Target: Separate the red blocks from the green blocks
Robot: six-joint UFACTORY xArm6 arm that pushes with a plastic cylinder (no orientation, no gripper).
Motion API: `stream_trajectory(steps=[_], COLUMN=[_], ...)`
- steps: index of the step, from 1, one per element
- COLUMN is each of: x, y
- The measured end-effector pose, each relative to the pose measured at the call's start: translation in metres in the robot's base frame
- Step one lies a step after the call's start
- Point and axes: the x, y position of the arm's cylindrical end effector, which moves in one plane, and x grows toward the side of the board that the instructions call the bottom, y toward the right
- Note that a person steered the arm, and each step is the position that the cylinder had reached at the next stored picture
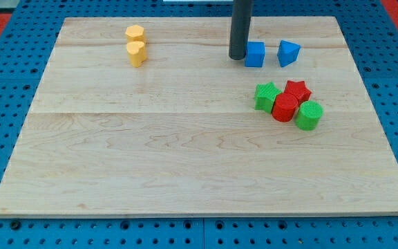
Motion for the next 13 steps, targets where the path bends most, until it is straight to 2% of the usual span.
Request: stream_trajectory(steps=[2,4,5,8,11,13], x=[0.002,0.035,0.040,0.075,0.078,0.080], y=[-0.005,-0.005,0.036,0.061,0.102,0.161])
